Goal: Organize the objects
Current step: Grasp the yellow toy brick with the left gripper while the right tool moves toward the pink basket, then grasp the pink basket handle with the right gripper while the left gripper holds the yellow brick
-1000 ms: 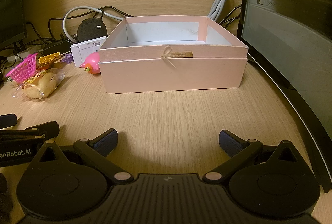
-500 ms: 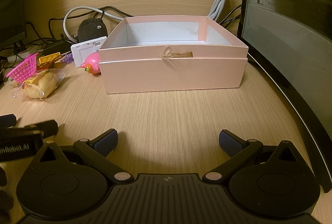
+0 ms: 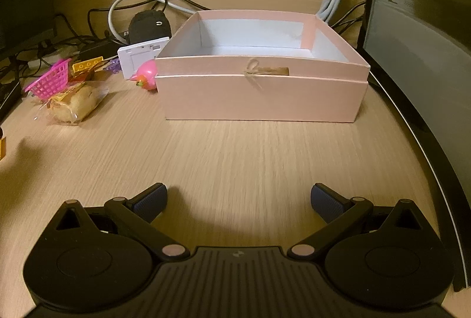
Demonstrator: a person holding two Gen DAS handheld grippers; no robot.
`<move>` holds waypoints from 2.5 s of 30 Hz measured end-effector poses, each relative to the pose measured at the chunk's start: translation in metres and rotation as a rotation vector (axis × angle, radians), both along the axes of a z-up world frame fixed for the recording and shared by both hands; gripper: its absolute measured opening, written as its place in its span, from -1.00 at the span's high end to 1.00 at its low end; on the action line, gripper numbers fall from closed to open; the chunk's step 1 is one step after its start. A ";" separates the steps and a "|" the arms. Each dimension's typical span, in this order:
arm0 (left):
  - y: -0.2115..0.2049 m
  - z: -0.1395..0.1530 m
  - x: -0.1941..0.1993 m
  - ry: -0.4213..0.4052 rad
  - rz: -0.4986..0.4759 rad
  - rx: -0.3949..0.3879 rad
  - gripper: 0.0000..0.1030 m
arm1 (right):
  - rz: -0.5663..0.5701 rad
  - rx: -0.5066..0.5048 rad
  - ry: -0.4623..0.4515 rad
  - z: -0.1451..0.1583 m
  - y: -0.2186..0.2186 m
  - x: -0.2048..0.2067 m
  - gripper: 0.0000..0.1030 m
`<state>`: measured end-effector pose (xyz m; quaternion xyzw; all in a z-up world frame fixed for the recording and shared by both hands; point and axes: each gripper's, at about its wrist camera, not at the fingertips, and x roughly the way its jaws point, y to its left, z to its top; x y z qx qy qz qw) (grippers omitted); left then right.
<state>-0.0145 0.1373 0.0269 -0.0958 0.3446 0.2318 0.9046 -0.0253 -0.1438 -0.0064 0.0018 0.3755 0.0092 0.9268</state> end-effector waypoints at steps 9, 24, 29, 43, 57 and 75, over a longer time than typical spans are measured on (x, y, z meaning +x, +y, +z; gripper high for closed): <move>0.006 -0.011 0.008 0.024 -0.020 -0.003 -0.37 | -0.011 -0.007 0.011 0.001 0.001 0.000 -1.00; 0.020 -0.004 -0.002 -0.002 -0.185 -0.066 0.67 | 0.183 -0.057 -0.093 0.046 0.051 0.002 -1.00; 0.024 0.010 -0.023 -0.022 -0.320 -0.070 0.66 | 0.401 -0.089 -0.166 0.084 0.117 0.019 -1.00; 0.088 0.032 -0.042 -0.033 -0.443 -0.234 0.67 | 0.561 -0.150 0.042 0.056 0.238 0.148 -1.00; 0.112 0.023 -0.049 -0.112 -0.478 -0.320 0.67 | 0.685 -0.226 0.137 0.045 0.257 0.160 -1.00; 0.038 0.038 -0.040 -0.022 -0.601 -0.245 0.67 | 0.517 -0.052 0.048 0.109 0.178 0.023 -0.60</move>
